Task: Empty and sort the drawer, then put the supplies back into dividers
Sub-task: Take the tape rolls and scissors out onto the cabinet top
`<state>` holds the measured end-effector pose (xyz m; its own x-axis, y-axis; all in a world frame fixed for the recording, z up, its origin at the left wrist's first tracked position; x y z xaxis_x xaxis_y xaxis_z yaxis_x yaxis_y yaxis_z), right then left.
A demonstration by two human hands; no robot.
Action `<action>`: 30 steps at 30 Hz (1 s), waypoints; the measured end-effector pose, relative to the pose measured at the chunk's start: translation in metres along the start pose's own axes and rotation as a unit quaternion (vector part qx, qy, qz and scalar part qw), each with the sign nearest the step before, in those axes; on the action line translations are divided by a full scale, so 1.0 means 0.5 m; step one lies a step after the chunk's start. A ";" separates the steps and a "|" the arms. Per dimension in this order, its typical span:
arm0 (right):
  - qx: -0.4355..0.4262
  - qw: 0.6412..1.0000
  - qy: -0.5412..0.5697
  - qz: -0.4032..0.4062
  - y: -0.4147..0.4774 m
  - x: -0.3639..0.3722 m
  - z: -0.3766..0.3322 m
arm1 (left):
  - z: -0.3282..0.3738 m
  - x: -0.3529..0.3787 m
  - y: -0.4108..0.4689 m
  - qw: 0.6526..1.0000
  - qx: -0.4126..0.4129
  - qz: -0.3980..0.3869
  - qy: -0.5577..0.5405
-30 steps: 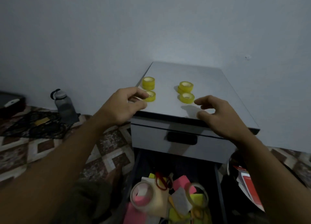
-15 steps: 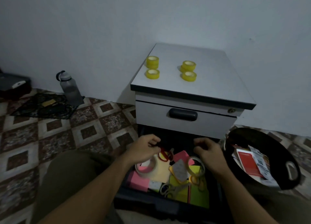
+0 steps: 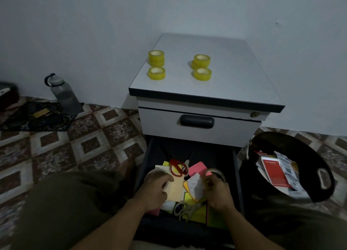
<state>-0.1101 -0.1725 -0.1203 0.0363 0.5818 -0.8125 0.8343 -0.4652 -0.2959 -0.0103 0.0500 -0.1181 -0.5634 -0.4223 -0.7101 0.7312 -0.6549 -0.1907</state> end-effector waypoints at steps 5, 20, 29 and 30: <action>0.015 0.999 0.019 0.041 0.008 0.006 0.007 | -0.018 0.014 0.000 1.000 -0.016 -0.011 0.003; -0.072 0.978 0.194 0.037 -0.067 -0.158 -0.126 | 0.167 -0.143 -0.061 0.997 0.028 -0.006 -0.078; -0.201 0.954 0.221 -0.012 -0.195 -0.358 -0.259 | 0.350 -0.387 -0.172 0.994 0.069 0.077 -0.036; -0.218 0.950 0.226 -0.002 -0.204 -0.392 -0.280 | 0.372 -0.419 -0.178 0.992 0.078 0.091 -0.034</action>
<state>-0.1252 -0.1457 0.1395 0.1830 0.8555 -0.4844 0.9797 -0.1999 0.0169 -0.0290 0.0802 0.1738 -0.4563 -0.5806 -0.6743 0.7577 -0.6508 0.0477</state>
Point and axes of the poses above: each hand's wrist, its own y-axis towards the middle knuckle, its own x-axis out of the palm, z = x × y, the point moved 4 cm from there along y, towards the middle knuckle, and after that the axes turned 4 degrees about -y, right-handed, at the moved point
